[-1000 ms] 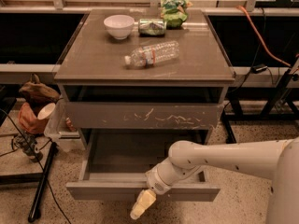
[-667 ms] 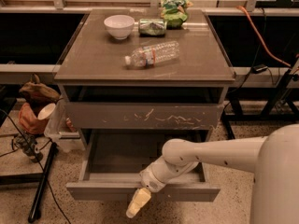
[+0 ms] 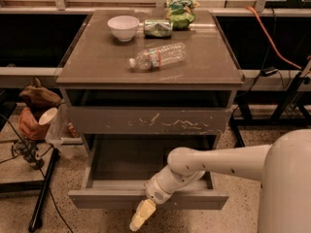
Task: Open middle drawer
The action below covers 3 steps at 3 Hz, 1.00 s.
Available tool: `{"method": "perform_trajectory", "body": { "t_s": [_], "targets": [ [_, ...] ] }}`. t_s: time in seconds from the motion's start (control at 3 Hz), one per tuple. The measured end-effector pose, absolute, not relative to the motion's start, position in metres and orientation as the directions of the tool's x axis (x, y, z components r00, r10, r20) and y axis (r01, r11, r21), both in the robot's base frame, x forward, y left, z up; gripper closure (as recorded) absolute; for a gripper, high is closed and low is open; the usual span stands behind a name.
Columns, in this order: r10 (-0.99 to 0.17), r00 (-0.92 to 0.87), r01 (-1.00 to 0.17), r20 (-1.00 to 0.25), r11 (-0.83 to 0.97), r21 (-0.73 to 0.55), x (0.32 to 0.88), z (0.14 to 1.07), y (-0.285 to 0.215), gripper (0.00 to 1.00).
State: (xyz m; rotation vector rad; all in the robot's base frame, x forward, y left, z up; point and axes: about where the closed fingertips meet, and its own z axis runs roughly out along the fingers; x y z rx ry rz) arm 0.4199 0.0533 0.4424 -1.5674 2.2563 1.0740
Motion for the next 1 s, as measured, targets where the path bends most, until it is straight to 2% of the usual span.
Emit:
{"method": "perform_trajectory", "body": {
  "t_s": [0.33, 0.67, 1.0],
  "targets": [
    [-0.739, -0.433, -0.866, -0.516, 0.181, 0.467, 0.409, 0.446, 0.051, 0.0],
    [-0.719, -0.502, -0.822, -0.481, 0.222, 0.525, 0.375, 0.474, 0.047, 0.0],
    [-0.719, -0.502, -0.822, -0.481, 0.222, 0.525, 0.375, 0.474, 0.047, 0.0]
  ]
}}
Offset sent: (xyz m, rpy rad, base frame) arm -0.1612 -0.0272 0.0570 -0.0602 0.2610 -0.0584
